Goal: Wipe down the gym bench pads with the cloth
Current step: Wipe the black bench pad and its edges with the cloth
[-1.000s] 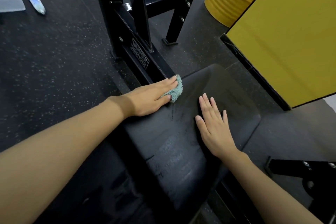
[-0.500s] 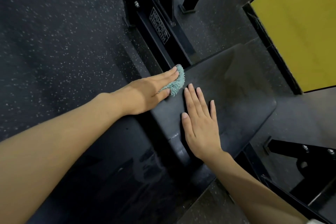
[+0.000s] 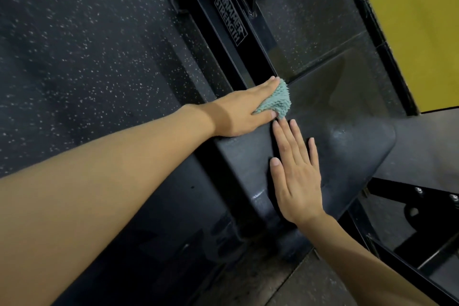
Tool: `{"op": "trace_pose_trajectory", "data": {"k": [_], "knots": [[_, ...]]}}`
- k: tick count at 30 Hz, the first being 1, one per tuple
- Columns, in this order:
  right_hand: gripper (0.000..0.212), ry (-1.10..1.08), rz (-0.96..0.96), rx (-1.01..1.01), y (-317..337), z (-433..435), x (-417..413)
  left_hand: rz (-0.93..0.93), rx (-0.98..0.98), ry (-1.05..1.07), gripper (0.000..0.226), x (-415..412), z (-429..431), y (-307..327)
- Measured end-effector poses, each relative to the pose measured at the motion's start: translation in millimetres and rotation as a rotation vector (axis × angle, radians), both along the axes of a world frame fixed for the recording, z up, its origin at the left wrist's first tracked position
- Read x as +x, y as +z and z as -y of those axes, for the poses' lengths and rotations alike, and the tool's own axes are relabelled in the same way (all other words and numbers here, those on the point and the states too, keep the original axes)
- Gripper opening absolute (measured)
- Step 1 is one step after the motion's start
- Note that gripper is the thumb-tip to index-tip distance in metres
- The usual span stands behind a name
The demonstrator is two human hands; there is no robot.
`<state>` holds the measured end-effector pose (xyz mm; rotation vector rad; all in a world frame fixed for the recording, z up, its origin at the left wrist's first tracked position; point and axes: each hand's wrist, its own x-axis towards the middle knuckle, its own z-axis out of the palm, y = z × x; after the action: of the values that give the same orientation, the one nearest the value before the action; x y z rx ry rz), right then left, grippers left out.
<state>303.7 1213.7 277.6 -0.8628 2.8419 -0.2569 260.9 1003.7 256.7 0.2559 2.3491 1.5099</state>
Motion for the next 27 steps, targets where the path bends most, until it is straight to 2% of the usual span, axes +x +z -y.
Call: {"op": "trace_pose_trajectory", "data": {"k": [4, 12, 16, 21, 27], "knots": [[0.054, -0.009, 0.011, 0.005, 2.5, 0.8, 0.0, 0.029, 0.109, 0.000, 0.063, 17.5, 10.7, -1.1], [0.054, -0.010, 0.030, 0.000, 4.4, 3.2, -1.2, 0.098, 0.194, -0.054, 0.059, 66.4, 42.7, 1.1], [0.055, -0.012, 0.039, 0.009, 5.8, 3.7, -1.0, 0.213, 0.253, -0.047, 0.058, 91.0, 54.8, 4.9], [0.055, -0.016, 0.041, 0.007, 6.8, 4.3, -1.7, 0.308, 0.248, -0.035, 0.058, 77.6, 50.2, 4.6], [0.053, 0.001, 0.027, 0.014, 5.2, 4.5, -2.2, 0.311, 0.280, 0.030, 0.056, 41.9, 29.6, -2.8]]}}
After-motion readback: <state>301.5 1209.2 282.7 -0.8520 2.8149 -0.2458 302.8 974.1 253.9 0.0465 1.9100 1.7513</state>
